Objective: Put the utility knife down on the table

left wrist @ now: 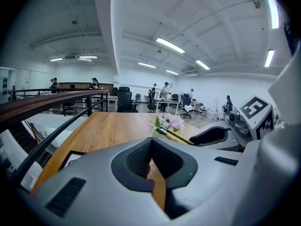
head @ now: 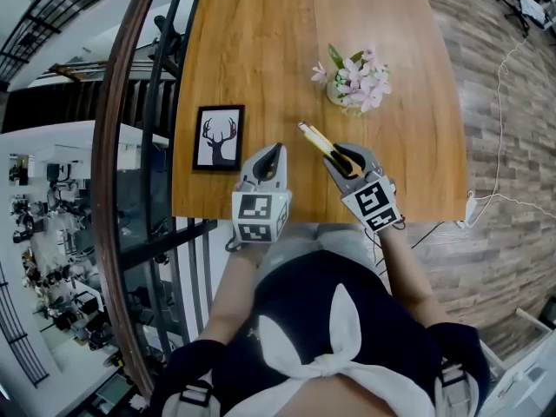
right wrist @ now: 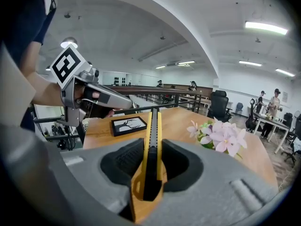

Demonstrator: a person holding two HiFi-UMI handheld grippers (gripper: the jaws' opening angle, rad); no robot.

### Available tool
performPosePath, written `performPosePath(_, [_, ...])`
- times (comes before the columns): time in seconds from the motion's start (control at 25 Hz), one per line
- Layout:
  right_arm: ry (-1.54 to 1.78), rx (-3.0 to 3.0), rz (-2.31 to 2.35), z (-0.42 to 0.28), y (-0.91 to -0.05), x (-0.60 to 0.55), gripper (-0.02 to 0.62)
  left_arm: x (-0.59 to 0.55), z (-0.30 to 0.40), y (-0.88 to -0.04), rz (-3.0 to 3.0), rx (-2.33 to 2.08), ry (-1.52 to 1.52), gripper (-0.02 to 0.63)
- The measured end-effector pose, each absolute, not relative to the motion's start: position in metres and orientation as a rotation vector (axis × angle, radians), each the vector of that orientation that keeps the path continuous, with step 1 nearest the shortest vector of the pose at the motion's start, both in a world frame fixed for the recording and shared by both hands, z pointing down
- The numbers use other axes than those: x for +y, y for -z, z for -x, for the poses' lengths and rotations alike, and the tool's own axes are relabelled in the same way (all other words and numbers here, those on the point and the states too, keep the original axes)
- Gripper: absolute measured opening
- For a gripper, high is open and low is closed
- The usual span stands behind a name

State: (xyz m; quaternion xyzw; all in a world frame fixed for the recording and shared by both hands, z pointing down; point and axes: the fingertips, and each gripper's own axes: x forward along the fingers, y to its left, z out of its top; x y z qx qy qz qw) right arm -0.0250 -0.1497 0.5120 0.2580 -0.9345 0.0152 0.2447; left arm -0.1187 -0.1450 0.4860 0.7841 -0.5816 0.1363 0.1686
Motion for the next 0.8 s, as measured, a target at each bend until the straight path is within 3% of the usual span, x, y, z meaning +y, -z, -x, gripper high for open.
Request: performPosePath(0.8, [-0.108, -2.473, -0.58, 0.03, -0.564, -0.149, 0.118, -0.154, 0.121, -0.502, -2.204, -1.639, -0.426, 0.009])
